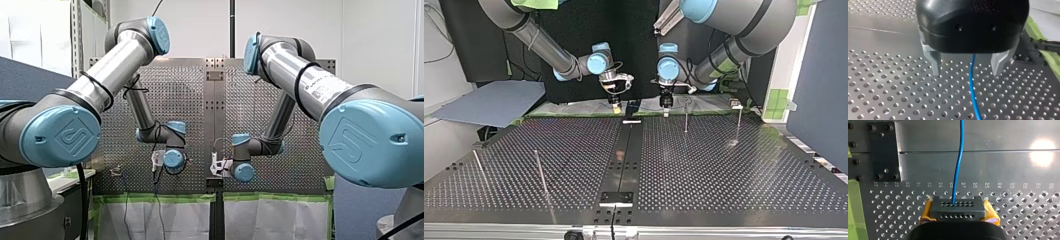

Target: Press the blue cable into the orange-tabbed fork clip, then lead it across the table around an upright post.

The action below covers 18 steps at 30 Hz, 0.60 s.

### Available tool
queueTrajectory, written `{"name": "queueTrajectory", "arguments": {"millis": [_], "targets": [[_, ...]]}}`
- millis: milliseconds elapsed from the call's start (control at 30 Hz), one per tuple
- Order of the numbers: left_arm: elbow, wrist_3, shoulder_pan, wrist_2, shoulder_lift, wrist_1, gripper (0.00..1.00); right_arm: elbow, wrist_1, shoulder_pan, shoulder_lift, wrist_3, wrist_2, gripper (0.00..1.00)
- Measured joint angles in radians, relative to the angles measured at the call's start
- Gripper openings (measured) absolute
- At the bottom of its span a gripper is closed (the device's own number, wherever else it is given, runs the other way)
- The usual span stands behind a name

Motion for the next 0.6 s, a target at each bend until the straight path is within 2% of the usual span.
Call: {"name": "queueTrajectory", "arguments": {"millis": [133, 200, 233, 300, 333, 400, 433, 500, 600], "targets": [[0.021, 0.002, 0.0, -0.006, -0.003, -0.019, 0.93, 0.0, 0.0, 0.002, 0.0, -0.001, 0.0, 0.0], [0.032, 0.004, 0.0, -0.014, -0.004, -0.033, 0.75, 0.0, 0.0, 0.002, 0.0, -0.001, 0.0, 0.0], [0.035, 0.005, 0.0, -0.019, -0.004, -0.038, 0.75, 0.0, 0.0, 0.002, 0.0, -0.001, 0.0, 0.0], [0.039, 0.009, 0.0, -0.034, -0.004, -0.045, 0.47, 0.0, 0.0, 0.003, 0.0, -0.001, 0.0, 0.0], [0.04, 0.011, 0.0, -0.041, -0.004, -0.047, 0.47, 0.0, 0.0, 0.003, 0.0, -0.001, 0.0, 0.0], [0.041, 0.019, 0.0, -0.056, -0.004, -0.049, 0.09, 0.0, 0.0, 0.003, 0.0, -0.002, 0.0, 0.0], [0.041, 0.024, 0.0, -0.062, -0.004, -0.049, 0.09, 0.0, 0.0, 0.004, 0.0, -0.002, 0.0, 0.0], [0.042, 0.039, -0.001, -0.074, -0.004, -0.052, 0.0, 0.0, 0.0, 0.004, 0.0, -0.002, 0.0, 0.0], [0.042, 0.056, -0.001, -0.08, -0.004, -0.061, 0.0, 0.0, 0.0, 0.004, 0.001, -0.001, 0.0, 0.0]]}}
